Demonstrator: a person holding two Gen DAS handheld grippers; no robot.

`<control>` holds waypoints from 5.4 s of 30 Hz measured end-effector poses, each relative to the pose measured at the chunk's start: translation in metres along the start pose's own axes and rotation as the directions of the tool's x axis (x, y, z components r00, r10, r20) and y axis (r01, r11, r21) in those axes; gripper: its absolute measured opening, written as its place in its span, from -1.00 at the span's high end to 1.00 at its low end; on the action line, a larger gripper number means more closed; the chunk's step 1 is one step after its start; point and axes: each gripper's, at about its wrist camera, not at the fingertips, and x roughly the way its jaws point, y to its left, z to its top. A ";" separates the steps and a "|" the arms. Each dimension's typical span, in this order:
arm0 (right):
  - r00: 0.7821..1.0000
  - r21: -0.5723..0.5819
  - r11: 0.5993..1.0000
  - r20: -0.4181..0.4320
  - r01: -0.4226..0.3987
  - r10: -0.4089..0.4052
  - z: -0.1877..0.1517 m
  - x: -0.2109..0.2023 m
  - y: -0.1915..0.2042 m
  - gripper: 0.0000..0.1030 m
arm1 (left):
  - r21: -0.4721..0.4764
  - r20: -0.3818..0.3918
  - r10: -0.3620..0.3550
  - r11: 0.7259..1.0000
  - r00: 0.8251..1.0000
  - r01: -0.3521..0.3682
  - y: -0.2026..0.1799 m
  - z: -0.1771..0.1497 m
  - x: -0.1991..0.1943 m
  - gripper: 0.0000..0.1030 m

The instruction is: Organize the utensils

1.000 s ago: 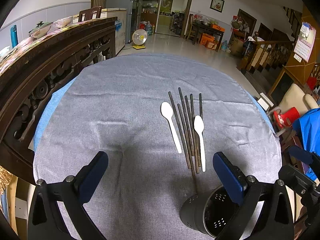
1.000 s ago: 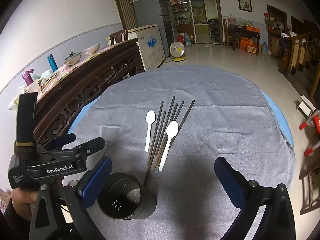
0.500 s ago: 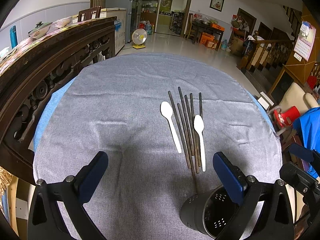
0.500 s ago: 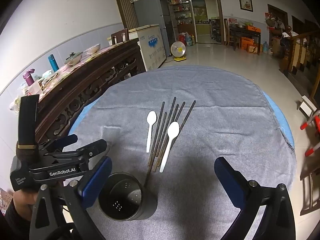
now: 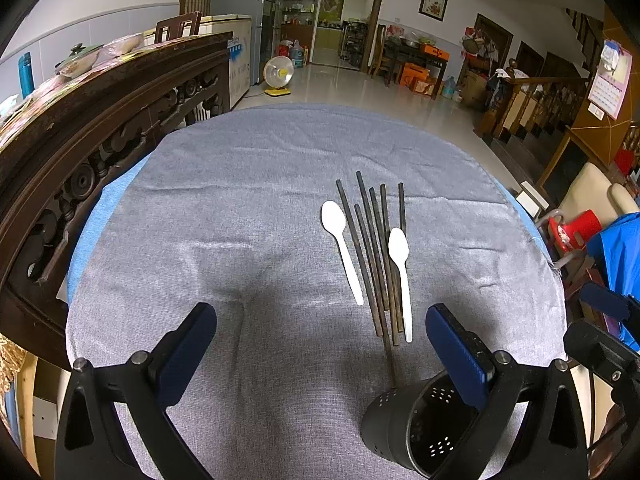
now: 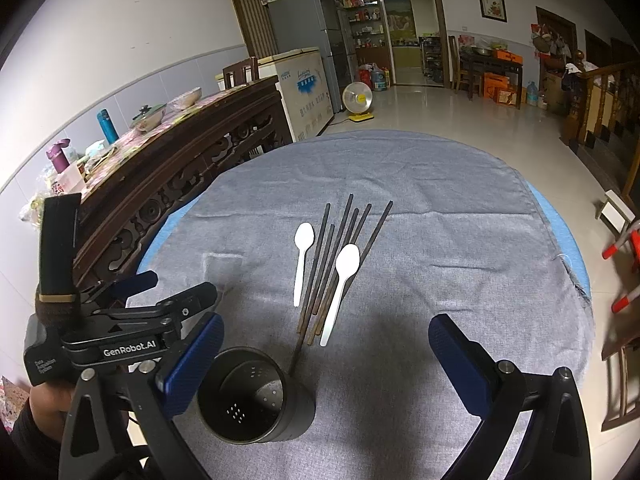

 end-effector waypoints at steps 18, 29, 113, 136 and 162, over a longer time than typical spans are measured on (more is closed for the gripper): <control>0.999 0.028 1.000 -0.031 -0.012 0.013 0.003 0.006 -0.010 -1.00 | 0.001 -0.019 -0.001 1.000 1.000 0.001 0.001 -0.001 0.009 -1.00; 0.976 0.138 0.985 -0.177 -0.105 0.128 0.036 0.064 -0.059 -0.78 | -0.142 -0.165 -0.031 0.990 0.986 0.008 0.040 -0.002 0.049 -0.97; 0.798 0.059 0.998 -0.603 0.028 0.013 0.070 0.274 -0.037 0.95 | -0.082 -0.512 -0.040 0.997 0.858 -0.003 0.046 0.068 0.217 0.91; 0.953 0.318 0.938 -0.214 -0.141 0.216 0.079 0.096 -0.093 0.95 | -0.221 -0.222 -0.226 0.959 0.948 0.177 0.043 0.073 0.090 0.94; 0.998 0.032 0.999 0.066 -0.025 0.023 0.021 0.008 0.012 0.95 | -0.128 0.177 -0.295 0.939 0.939 0.319 -0.021 0.010 -0.006 0.94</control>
